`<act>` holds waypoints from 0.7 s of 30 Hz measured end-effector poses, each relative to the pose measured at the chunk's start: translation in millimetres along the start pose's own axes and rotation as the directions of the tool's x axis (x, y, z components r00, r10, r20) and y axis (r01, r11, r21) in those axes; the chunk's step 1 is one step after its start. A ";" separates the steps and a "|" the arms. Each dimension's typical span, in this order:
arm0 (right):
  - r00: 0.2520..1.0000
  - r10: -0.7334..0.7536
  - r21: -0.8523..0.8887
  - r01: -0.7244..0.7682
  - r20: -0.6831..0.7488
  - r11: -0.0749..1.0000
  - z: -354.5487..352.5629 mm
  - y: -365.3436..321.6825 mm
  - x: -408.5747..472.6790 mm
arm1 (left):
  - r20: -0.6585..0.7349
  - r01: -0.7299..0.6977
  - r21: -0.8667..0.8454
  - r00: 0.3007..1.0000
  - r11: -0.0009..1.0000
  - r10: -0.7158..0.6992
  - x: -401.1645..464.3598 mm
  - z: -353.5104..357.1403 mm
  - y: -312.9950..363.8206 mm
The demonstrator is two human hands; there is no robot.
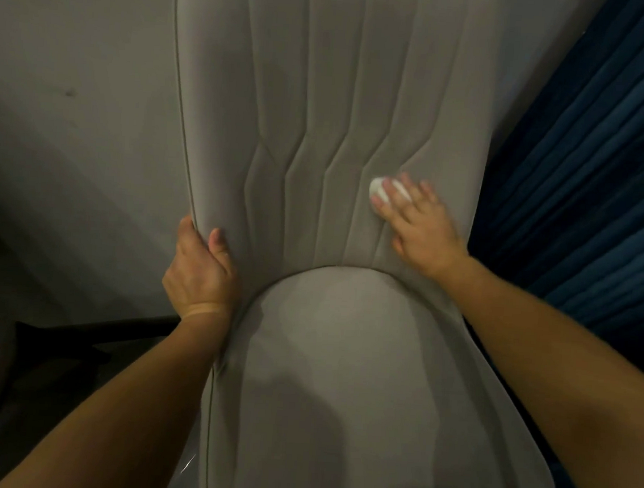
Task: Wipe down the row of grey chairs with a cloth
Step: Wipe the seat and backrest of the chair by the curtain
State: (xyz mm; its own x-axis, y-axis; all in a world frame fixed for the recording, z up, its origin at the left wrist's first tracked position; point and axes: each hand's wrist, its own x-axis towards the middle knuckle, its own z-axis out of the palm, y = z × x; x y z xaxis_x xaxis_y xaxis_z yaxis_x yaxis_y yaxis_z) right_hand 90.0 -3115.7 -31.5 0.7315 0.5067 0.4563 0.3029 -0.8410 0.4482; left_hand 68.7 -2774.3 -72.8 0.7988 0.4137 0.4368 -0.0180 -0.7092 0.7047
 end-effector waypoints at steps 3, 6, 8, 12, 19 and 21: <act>0.966 -0.188 -0.047 0.199 0.180 0.979 12.6 -9.2 -41.3 | -0.007 -0.004 0.008 1.000 1.000 0.004 -0.1 -0.2 0.7; 0.905 -0.322 -0.138 0.369 0.278 0.919 8.2 -1.8 -52.3 | -0.014 0.006 0.002 1.000 1.000 -0.006 0.1 0.4 0.8; 0.857 -0.366 -0.158 0.444 0.363 0.882 6.1 4.1 -49.8 | -0.016 0.009 0.001 1.000 1.000 -0.009 -0.3 0.5 0.6; 0.802 -0.359 -0.165 0.483 0.477 0.860 3.0 8.4 -48.0 | -0.025 -0.008 0.003 1.000 1.000 0.008 -1.0 0.3 0.3; 0.844 -0.281 -0.241 0.421 0.457 0.874 27.2 1.9 -51.0 | -0.069 -0.005 0.041 0.998 0.999 0.008 0.7 5.8 -1.0; 0.874 -0.280 -0.210 0.384 0.398 0.899 27.9 2.6 -52.2 | -0.086 0.008 0.056 0.996 0.998 -0.003 0.9 8.2 -3.9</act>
State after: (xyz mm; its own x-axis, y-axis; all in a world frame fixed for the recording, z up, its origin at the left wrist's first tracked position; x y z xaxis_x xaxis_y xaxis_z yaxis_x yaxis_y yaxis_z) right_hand 69.6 -3149.6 -75.6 0.7972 0.6028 -0.0325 0.4248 -0.5219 0.7397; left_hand 74.5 -2775.9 -79.7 0.7441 0.4636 0.4811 0.0222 -0.7368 0.6758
